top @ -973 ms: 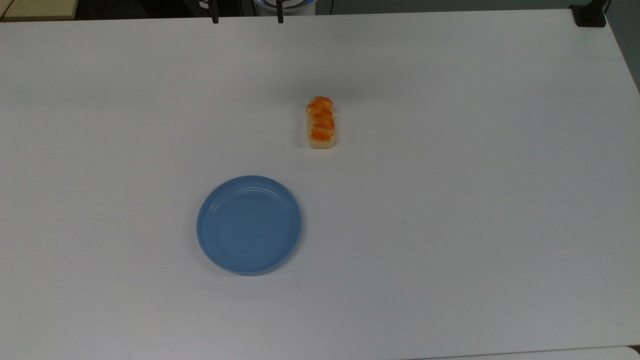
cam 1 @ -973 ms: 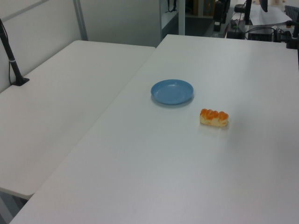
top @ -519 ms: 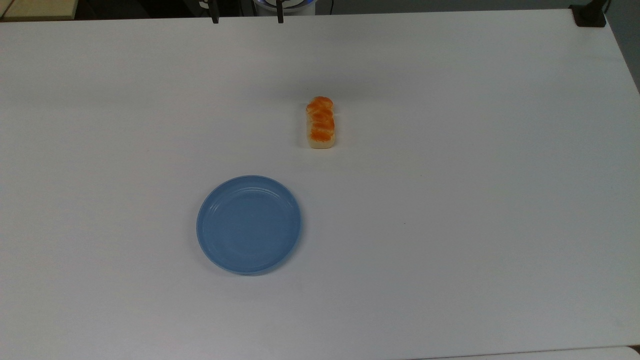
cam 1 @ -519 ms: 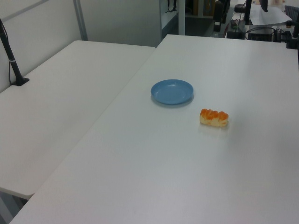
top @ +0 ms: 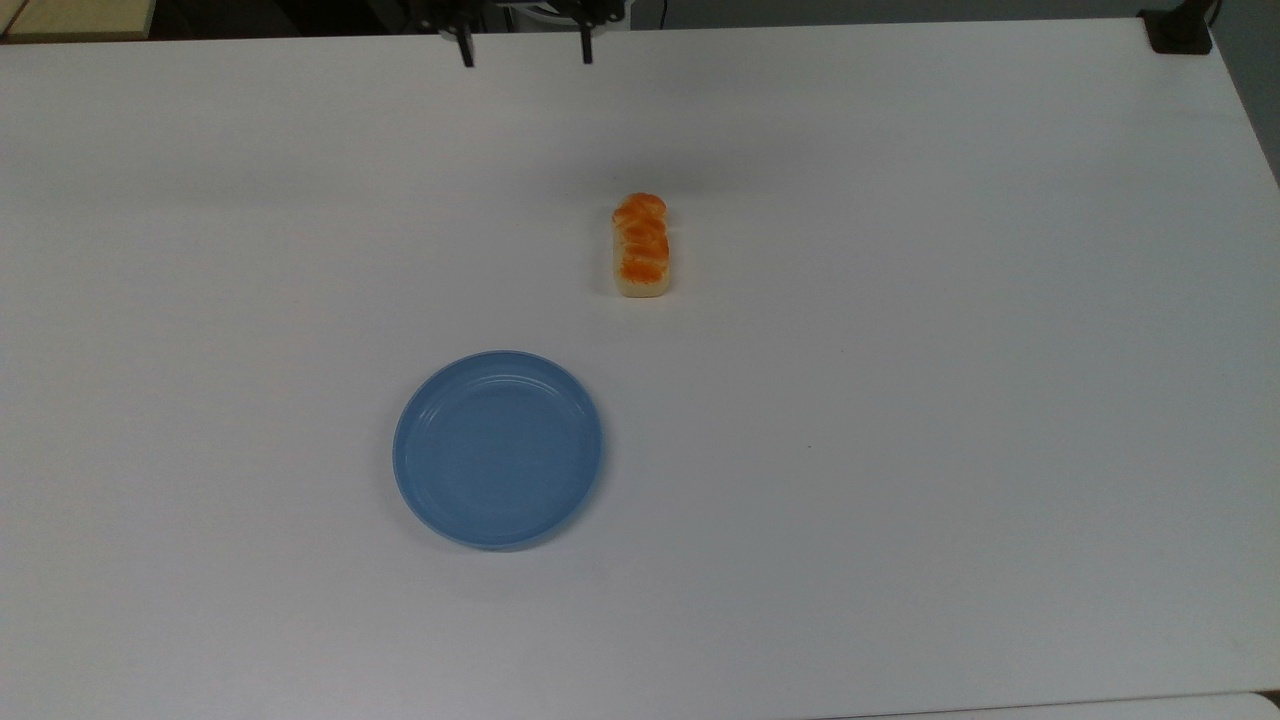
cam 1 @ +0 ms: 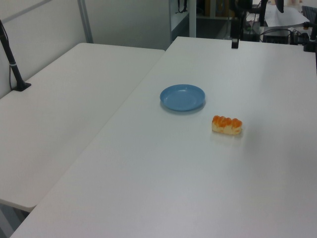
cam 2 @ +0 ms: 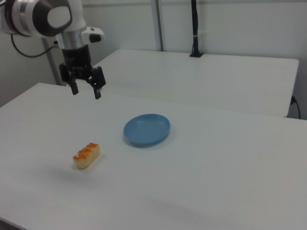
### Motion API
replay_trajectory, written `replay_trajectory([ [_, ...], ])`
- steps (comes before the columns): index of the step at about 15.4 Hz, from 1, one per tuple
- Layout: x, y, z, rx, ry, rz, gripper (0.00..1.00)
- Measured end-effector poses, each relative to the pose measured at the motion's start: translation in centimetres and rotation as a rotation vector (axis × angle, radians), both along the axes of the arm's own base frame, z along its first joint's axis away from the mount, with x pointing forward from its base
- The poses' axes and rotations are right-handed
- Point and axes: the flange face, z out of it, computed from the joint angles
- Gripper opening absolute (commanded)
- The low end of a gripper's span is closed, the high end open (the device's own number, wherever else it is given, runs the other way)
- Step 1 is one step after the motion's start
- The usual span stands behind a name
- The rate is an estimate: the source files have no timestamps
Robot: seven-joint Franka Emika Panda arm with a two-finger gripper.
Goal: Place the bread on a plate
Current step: 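Move the open gripper over the orange-topped bread roll and lower it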
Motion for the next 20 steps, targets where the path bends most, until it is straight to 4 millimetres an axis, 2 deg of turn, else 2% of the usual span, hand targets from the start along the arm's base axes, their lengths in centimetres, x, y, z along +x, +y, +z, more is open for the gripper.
replay_trajectory([
  [4,-0.2,4.6,-5.8,-0.001,-0.018,0.019,1.00],
  [8,-1.0,7.6,-11.8,0.002,-0.043,0.026,1.00],
  [10,-1.5,8.6,-14.1,0.004,-0.052,0.023,1.00],
  [16,-1.8,8.7,-18.1,-0.018,-0.045,-0.008,1.00],
  [20,-2.1,8.5,-23.1,-0.085,-0.057,-0.035,1.00],
])
